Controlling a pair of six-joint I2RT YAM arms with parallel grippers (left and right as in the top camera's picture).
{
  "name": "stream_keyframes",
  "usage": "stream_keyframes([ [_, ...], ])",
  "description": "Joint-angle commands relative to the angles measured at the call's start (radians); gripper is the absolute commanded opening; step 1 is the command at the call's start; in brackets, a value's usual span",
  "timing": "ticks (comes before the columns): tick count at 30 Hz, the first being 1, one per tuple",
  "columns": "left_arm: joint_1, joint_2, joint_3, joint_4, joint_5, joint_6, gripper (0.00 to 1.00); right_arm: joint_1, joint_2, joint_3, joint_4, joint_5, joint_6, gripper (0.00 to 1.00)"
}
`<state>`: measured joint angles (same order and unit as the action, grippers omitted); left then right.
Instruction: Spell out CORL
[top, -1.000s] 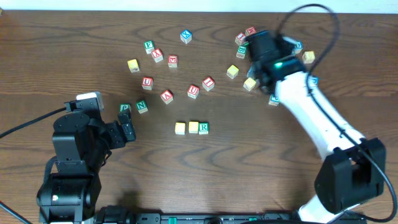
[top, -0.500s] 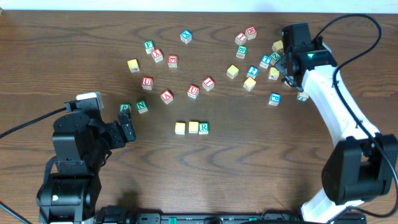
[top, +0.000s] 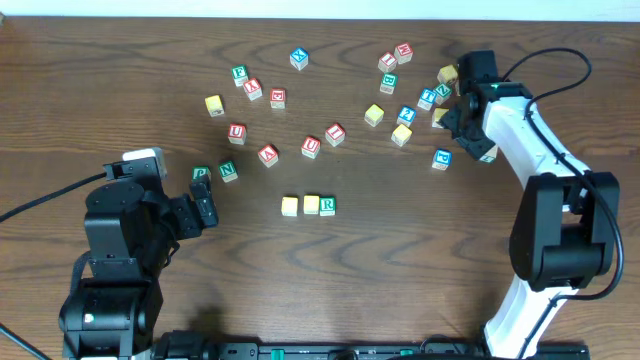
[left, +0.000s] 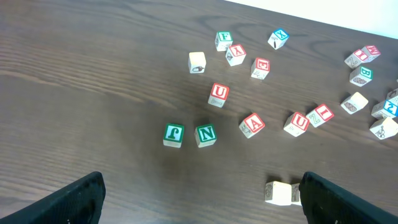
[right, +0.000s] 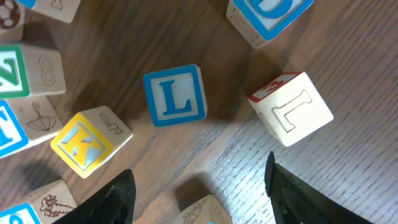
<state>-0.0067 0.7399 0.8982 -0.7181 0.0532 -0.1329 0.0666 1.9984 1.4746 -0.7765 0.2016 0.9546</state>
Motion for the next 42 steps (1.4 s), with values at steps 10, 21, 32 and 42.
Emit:
stream_keyframes([
  [10, 0.006, -0.003, 0.024, 0.0, -0.009, 0.009, 0.98, -0.06, 0.007, 0.017, 0.077, -0.075, 0.016, 0.59],
  [21, 0.006, -0.003, 0.024, 0.0, -0.009, 0.009, 0.98, -0.06, 0.121, 0.224, -0.05, -0.074, -0.018, 0.66],
  [32, 0.006, -0.003, 0.024, 0.0, -0.009, 0.009, 0.98, -0.06, 0.18, 0.308, -0.151, -0.027, -0.035, 0.68],
  [42, 0.006, -0.003, 0.024, 0.0, -0.009, 0.009, 0.98, -0.06, 0.18, 0.308, -0.182, 0.025, -0.023, 0.69],
])
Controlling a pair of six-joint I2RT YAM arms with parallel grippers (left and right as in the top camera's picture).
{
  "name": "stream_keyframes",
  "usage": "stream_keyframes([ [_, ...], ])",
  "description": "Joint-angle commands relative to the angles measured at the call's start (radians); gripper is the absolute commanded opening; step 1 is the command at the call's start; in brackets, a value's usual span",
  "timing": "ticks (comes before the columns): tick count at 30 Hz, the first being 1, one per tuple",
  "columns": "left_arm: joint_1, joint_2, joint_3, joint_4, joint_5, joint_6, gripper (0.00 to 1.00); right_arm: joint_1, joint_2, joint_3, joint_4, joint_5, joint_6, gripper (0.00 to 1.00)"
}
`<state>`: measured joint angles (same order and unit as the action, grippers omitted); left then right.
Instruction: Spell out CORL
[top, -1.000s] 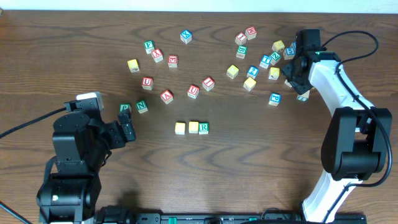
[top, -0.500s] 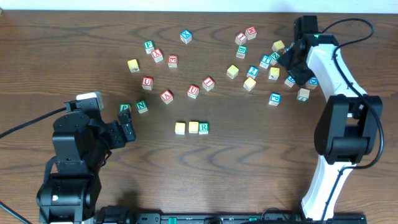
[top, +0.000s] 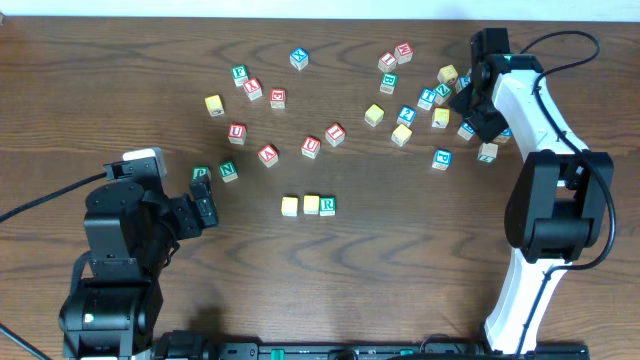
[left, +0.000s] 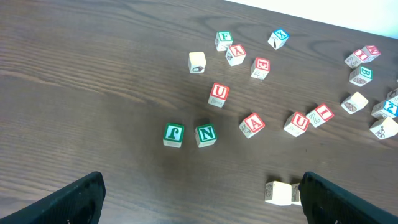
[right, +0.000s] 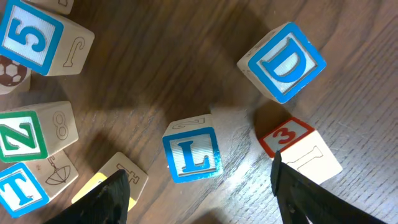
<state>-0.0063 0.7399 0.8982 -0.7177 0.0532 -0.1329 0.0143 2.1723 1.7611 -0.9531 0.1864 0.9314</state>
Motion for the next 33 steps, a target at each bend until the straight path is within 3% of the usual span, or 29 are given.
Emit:
stream_keyframes([
  [1, 0.005, -0.003, 0.024, 0.0, -0.009, 0.009, 0.98, -0.008, 0.006, 0.021, -0.005, 0.042, 0.0, 0.69],
  [23, 0.005, -0.003, 0.024, 0.0, -0.009, 0.009, 0.98, -0.008, 0.072, 0.012, 0.04, 0.019, 0.014, 0.68],
  [26, 0.005, -0.003, 0.024, 0.0, -0.009, 0.009, 0.98, -0.008, 0.073, 0.012, 0.043, 0.017, 0.014, 0.6],
  [33, 0.005, -0.003, 0.024, 0.0, -0.009, 0.009, 0.98, -0.006, 0.084, 0.012, 0.045, 0.017, 0.015, 0.59],
])
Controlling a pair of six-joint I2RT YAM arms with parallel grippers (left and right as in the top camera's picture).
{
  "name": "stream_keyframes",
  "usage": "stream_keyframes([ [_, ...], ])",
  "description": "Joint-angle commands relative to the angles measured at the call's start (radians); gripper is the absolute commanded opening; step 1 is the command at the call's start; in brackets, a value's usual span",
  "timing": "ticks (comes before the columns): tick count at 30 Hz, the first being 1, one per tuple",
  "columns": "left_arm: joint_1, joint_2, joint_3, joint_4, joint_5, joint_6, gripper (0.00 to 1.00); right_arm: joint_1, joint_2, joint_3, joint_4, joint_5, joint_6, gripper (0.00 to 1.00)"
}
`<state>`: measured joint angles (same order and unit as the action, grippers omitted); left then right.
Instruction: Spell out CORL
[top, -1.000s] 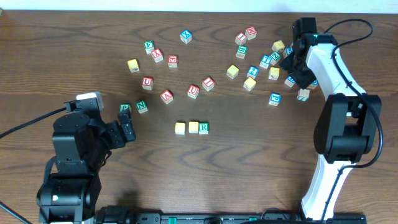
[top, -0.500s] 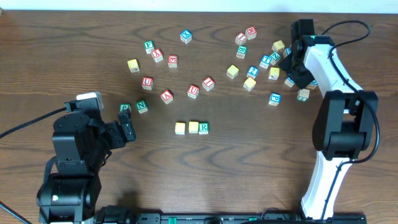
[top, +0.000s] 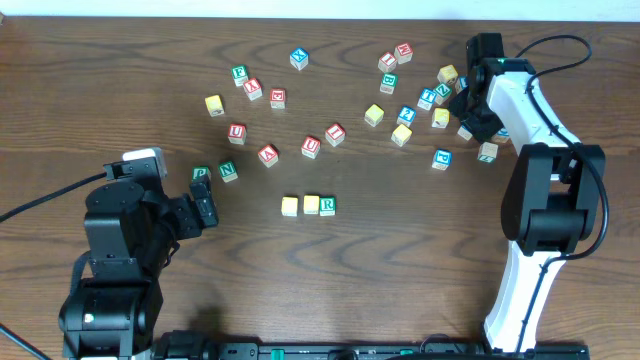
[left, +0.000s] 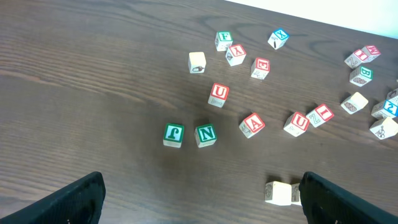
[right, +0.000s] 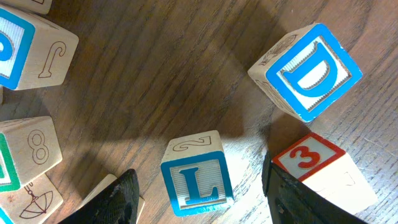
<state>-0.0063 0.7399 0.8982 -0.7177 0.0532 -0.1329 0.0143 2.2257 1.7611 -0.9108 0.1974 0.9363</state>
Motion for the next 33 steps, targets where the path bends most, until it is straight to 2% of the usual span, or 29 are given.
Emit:
stream_keyframes([
  [1, 0.005, -0.003, 0.024, 0.0, -0.009, 0.009, 0.98, -0.006, 0.035, 0.012, 0.002, 0.006, 0.01, 0.59],
  [22, 0.005, -0.003, 0.024, 0.0, -0.009, 0.009, 0.98, -0.006, 0.075, 0.013, 0.037, -0.01, 0.009, 0.57],
  [25, 0.005, -0.003, 0.024, 0.0, -0.009, 0.009, 0.98, -0.006, 0.075, 0.017, 0.036, -0.01, 0.009, 0.55],
  [27, 0.005, -0.003, 0.024, 0.0, -0.009, 0.009, 0.98, -0.006, 0.075, 0.019, 0.036, -0.014, 0.005, 0.5],
  [33, 0.005, -0.003, 0.024, 0.0, -0.009, 0.009, 0.98, -0.006, 0.075, 0.021, 0.036, -0.015, 0.005, 0.5],
])
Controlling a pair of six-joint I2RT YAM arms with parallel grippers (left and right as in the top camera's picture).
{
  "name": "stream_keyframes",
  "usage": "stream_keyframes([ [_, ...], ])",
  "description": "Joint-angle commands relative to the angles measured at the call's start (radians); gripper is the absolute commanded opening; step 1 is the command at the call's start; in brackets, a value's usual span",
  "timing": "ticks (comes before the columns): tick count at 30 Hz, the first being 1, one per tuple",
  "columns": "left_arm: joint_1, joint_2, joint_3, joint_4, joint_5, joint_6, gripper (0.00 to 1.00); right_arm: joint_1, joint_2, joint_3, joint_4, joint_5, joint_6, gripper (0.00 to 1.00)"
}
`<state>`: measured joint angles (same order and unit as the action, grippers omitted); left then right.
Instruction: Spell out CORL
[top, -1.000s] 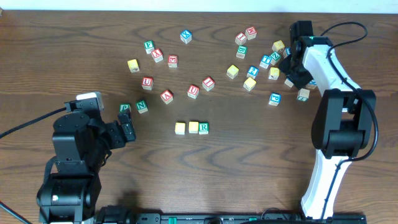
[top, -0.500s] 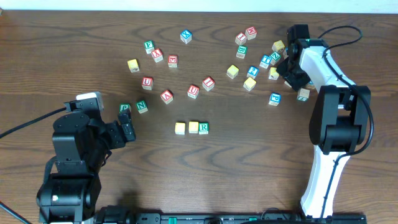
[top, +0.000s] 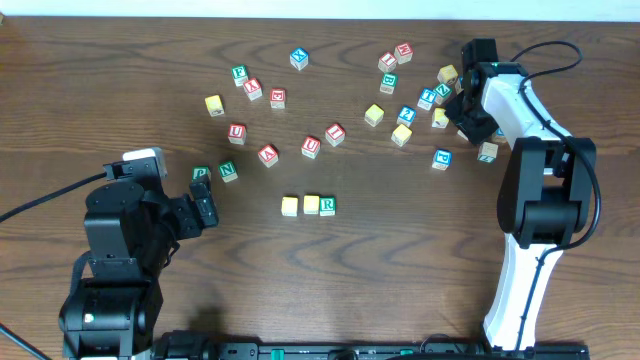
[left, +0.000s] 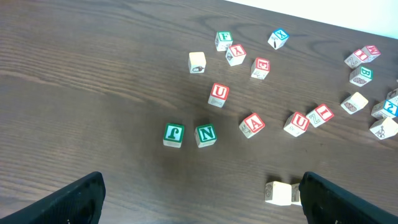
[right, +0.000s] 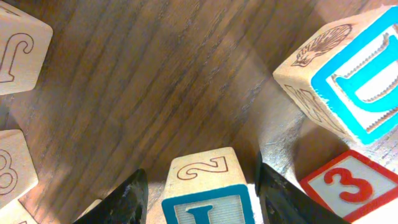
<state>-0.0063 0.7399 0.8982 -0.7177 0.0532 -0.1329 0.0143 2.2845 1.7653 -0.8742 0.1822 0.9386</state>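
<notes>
The blue L block (right: 208, 186), with a 2 on its side face, stands between the fingers of my right gripper (right: 200, 194). The gripper is open and set low around the block, a gap on each side. In the overhead view that gripper (top: 468, 110) is in the block cluster at the back right and hides the L. Three blocks lie in a row (top: 310, 205) mid-table, the right one a green R (top: 327, 206). My left gripper (left: 202, 208) hangs open over bare wood, near the row's left block (left: 278, 193).
A blue D block (right: 348, 74) and a red 3 block (right: 351, 186) lie close right of the L, and a J-faced block (right: 18, 46) lies at its left. Green P (left: 173, 134) and N (left: 206, 134) blocks sit by the left arm. More letter blocks are scattered across the back.
My right gripper has come down closer over the L block, whose top is now level with the fingers. The left arm and the row of three have not moved.
My right gripper was open high over the L block beside a yellow K. It then shifted so that the L sat centred with the D and 3 blocks alongside, and it stood lower at each later moment. Now its fingers straddle the L.
</notes>
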Motion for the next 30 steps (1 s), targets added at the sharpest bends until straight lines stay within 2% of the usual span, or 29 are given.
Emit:
stream_keyframes([
  [1, 0.005, -0.003, 0.024, 0.0, -0.009, 0.009, 0.98, -0.006, 0.016, 0.017, 0.0, 0.0, 0.002, 0.5],
  [7, 0.005, -0.003, 0.024, 0.0, -0.009, 0.009, 0.98, -0.006, 0.016, 0.022, -0.001, -0.002, -0.005, 0.5],
  [10, 0.005, -0.003, 0.024, 0.0, -0.009, 0.009, 0.98, -0.006, 0.016, 0.026, -0.001, -0.001, -0.012, 0.42],
  [15, 0.005, -0.003, 0.024, 0.0, -0.009, 0.009, 0.98, -0.006, 0.016, 0.039, -0.008, -0.001, -0.02, 0.4],
  [19, 0.005, -0.003, 0.024, 0.0, -0.009, 0.009, 0.98, -0.007, 0.016, 0.053, -0.009, -0.001, -0.036, 0.31],
  [24, 0.005, -0.003, 0.024, 0.0, -0.009, 0.009, 0.98, -0.007, 0.016, 0.07, -0.034, -0.001, -0.038, 0.3],
  [26, 0.005, -0.003, 0.024, 0.0, -0.009, 0.009, 0.98, -0.007, 0.016, 0.073, -0.041, -0.001, -0.038, 0.23],
  [30, 0.005, -0.003, 0.024, 0.0, -0.009, 0.009, 0.98, -0.007, 0.016, 0.072, -0.046, -0.001, -0.038, 0.19],
])
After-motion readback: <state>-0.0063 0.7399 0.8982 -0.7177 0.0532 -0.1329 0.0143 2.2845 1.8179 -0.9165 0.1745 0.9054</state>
